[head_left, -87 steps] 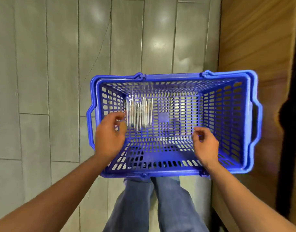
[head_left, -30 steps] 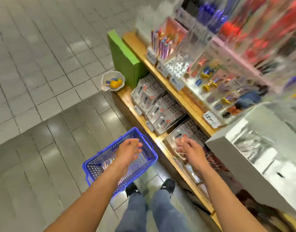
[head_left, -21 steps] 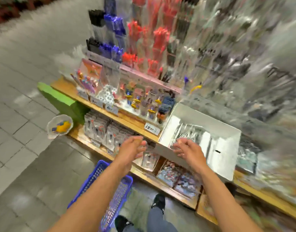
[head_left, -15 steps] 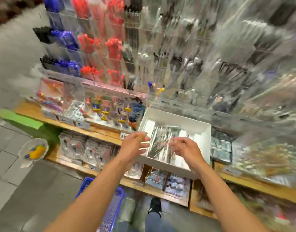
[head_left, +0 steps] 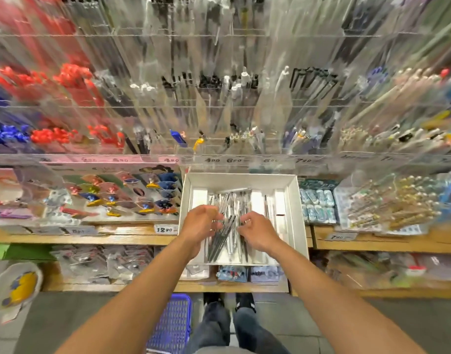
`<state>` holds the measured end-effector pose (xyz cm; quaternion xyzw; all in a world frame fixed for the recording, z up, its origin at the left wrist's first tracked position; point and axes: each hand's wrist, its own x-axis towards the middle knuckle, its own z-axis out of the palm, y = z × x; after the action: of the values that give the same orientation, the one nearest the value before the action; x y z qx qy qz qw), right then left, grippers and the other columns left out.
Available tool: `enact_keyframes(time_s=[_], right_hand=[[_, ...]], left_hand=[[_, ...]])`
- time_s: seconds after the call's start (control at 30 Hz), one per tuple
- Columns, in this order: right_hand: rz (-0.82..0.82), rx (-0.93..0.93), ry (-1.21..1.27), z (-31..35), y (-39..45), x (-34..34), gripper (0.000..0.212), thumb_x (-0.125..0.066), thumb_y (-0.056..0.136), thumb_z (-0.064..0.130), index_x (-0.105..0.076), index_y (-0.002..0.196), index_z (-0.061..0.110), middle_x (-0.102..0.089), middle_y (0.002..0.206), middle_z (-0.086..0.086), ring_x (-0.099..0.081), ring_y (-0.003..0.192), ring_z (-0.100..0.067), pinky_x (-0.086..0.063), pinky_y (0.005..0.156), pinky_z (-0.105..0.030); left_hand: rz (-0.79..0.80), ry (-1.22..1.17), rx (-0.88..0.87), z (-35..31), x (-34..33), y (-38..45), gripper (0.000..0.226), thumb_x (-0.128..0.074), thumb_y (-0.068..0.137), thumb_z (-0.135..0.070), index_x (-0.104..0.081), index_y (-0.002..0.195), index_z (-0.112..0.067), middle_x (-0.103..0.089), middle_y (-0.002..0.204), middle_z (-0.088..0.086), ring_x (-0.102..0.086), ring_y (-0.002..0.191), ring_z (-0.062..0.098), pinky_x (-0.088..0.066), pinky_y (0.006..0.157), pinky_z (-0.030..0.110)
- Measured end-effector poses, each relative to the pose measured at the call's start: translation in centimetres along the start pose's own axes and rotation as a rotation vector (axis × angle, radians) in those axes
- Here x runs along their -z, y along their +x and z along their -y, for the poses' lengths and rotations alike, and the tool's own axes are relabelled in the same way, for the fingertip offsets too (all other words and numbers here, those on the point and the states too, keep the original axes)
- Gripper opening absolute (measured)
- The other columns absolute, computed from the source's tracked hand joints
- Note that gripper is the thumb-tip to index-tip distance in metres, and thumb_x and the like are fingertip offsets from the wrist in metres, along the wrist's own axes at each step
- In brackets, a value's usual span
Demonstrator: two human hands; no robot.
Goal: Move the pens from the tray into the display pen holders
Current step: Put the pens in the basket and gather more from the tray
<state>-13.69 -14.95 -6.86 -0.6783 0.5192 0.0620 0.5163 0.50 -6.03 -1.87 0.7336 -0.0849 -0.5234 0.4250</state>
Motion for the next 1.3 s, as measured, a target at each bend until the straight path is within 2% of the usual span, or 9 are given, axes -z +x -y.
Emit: enact_keyframes(time_s=[0.07, 0.13, 0.23, 0.43, 0.57, 0.73, 0.9, 1.1, 1.3], right_hand=[[-0.016, -0.015, 0.013, 0.3, 0.7, -1.0, 0.029, -0.064, 0.092, 0.026, -0.054, 0.119, 0.017, -0.064, 0.103, 0.003, -0.065, 0.090, -0.017, -0.044, 0.065, -0.019], [-0.025, -0.011, 0.008, 0.5, 1.3, -1.9, 0.026, -0.063, 0.093, 0.029, -0.055, 0.115, 0.017, -0.062, 0.104, 0.003, -0.063, 0.093, -0.017, -0.044, 0.069, -0.021], [-0.061, -0.002, 0.032, 0.5, 2.1, -2.4, 0.003, -0.061, 0.095, 0.024, -0.058, 0.097, 0.023, -0.061, 0.096, 0.009, -0.061, 0.094, -0.012, -0.041, 0.067, -0.017], [-0.027, -0.018, 0.028, 1.0, 2.7, -3.0, 0.012, -0.062, 0.093, 0.026, -0.051, 0.094, 0.021, -0.060, 0.078, 0.004, -0.054, 0.065, -0.010, -0.041, 0.055, -0.020], [-0.051, 0.011, 0.003, 1.8, 2.6, -3.0, 0.009, -0.058, 0.095, 0.024, -0.050, 0.092, 0.022, -0.061, 0.084, 0.001, -0.057, 0.069, -0.010, -0.043, 0.057, -0.020], [-0.060, 0.098, 0.262, 3.4, 1.6, -0.7, 0.012, -0.063, 0.092, 0.026, -0.052, 0.093, 0.022, -0.065, 0.079, -0.001, -0.063, 0.063, -0.009, -0.046, 0.059, -0.022], [0.055, 0.161, 0.478, 4.8, 1.7, 0.5, 0.011, -0.063, 0.094, 0.026, -0.060, 0.099, 0.017, -0.070, 0.075, 0.002, -0.064, 0.061, -0.009, -0.050, 0.057, -0.021], [-0.068, 0.040, -0.027, 3.6, 3.7, -2.5, 0.011, -0.061, 0.093, 0.027, -0.057, 0.096, 0.018, -0.060, 0.084, 0.008, -0.059, 0.076, -0.013, -0.043, 0.061, -0.023], [-0.059, 0.046, -0.039, 4.0, 3.5, -4.2, 0.009, -0.062, 0.093, 0.020, -0.054, 0.088, 0.021, -0.061, 0.083, 0.004, -0.060, 0.077, -0.015, -0.046, 0.065, -0.026]], left_hand=[[0.006, 0.008, 0.023, 0.0, 0.1, 0.7, 0.014, -0.049, 0.099, -0.012, -0.061, 0.101, -0.020, -0.070, 0.105, 0.005, -0.066, 0.093, 0.023, -0.052, 0.082, 0.034], [0.020, 0.023, 0.042, 0.0, 0.2, 1.2, 0.015, -0.051, 0.097, -0.010, -0.062, 0.102, -0.018, -0.069, 0.106, 0.006, -0.065, 0.092, 0.023, -0.052, 0.082, 0.035], [0.029, 0.066, 0.057, 0.1, 0.4, 1.9, 0.014, -0.050, 0.097, -0.010, -0.062, 0.101, -0.016, -0.068, 0.106, 0.006, -0.064, 0.092, 0.022, -0.052, 0.088, 0.040], [0.033, 0.051, 0.051, 0.0, 0.8, 2.1, 0.017, -0.046, 0.100, -0.010, -0.061, 0.106, -0.013, -0.070, 0.096, 0.005, -0.061, 0.080, 0.018, -0.049, 0.077, 0.032], [0.030, 0.063, 0.063, 0.1, 1.4, 2.2, 0.018, -0.046, 0.099, -0.008, -0.061, 0.100, -0.017, -0.070, 0.107, 0.007, -0.063, 0.086, 0.018, -0.050, 0.081, 0.034], [0.076, 0.142, 0.001, 0.4, 1.3, 2.1, 0.016, -0.044, 0.101, -0.015, -0.060, 0.104, -0.016, -0.069, 0.109, 0.005, -0.065, 0.095, 0.018, -0.049, 0.079, 0.031], [0.155, 0.047, -0.012, 0.0, 1.0, 1.8, 0.034, -0.035, 0.107, -0.034, -0.061, 0.112, -0.013, -0.066, 0.075, 0.002, -0.050, 0.052, 0.010, -0.040, 0.050, 0.023], [0.002, -0.094, 0.008, 0.1, 2.7, 1.7, 0.041, -0.034, 0.107, -0.038, -0.063, 0.101, -0.010, -0.058, 0.056, -0.007, -0.038, 0.044, 0.009, -0.030, 0.043, 0.021], [-0.022, -0.119, 0.035, 0.3, 3.9, 1.5, 0.036, -0.038, 0.106, -0.038, -0.063, 0.099, -0.014, -0.062, 0.059, -0.007, -0.042, 0.042, 0.007, -0.032, 0.044, 0.022]])
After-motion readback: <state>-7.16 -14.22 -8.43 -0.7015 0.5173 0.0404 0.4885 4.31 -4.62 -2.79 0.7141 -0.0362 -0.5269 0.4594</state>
